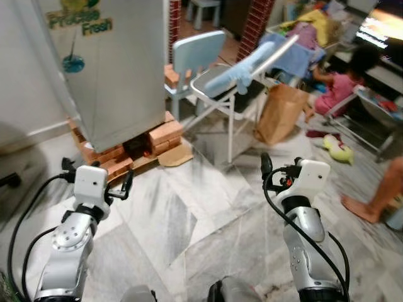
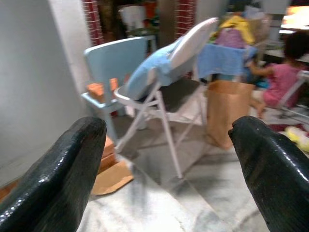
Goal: Restocking fridge
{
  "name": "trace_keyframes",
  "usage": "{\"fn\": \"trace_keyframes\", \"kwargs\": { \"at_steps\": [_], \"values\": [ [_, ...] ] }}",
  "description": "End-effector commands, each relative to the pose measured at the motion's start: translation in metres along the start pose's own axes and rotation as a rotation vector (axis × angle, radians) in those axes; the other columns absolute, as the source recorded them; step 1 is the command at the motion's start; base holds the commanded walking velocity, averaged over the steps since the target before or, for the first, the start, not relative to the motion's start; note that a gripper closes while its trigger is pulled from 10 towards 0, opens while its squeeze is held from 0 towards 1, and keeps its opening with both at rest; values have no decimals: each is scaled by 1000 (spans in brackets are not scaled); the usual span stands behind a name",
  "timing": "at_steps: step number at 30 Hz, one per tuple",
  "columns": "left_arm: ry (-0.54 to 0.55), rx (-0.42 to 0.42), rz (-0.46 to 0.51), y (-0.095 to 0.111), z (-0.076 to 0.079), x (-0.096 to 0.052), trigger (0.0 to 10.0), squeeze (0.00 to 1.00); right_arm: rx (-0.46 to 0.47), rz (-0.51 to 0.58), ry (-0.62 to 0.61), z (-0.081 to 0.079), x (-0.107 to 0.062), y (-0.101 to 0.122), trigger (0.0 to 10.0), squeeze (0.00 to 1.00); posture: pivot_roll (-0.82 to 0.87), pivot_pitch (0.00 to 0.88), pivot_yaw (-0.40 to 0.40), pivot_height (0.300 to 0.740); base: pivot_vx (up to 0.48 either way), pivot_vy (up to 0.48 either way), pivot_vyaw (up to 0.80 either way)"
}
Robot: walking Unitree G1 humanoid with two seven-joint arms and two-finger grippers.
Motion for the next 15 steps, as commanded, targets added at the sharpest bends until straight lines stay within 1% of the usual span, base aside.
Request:
{"fn": "trace_keyframes", "kwargs": {
  "at_steps": [1,8,11,13,15],
  "values": [
    [-23,-24,13,3,10,4,10000,0,-17,2,-27,13,1,2,10000,0,14,88,-61,740,292,382,-800],
    [-48,11,25,6,13,5,10000,0,-21,13,-22,11,6,6,10000,0,15,83,-63,740,324,350,-800],
    [-36,10,21,6,9,4,10000,0,-21,13,-22,11,6,6,10000,0,19,82,-64,740,390,279,-800],
    [-21,11,19,5,4,4,10000,0,-19,13,-18,9,7,5,10000,0,23,80,-64,740,392,276,-800],
    [-16,8,20,5,3,4,10000,0,-19,13,-17,8,7,5,10000,0,24,80,-64,740,392,276,-800]
  ]
}}
Point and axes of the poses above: a point about 5 cm out from each wrist's last joint towards the gripper, its own x axis pointing out of the wrist towards the gripper, its own y axis along the axis of the wrist's last joint, z = x × y, the point moved 6 cm from there along x, pointing out of the wrist towards the gripper, and after that the axes turned 12 degrees about -x, right-handed, at the moved point
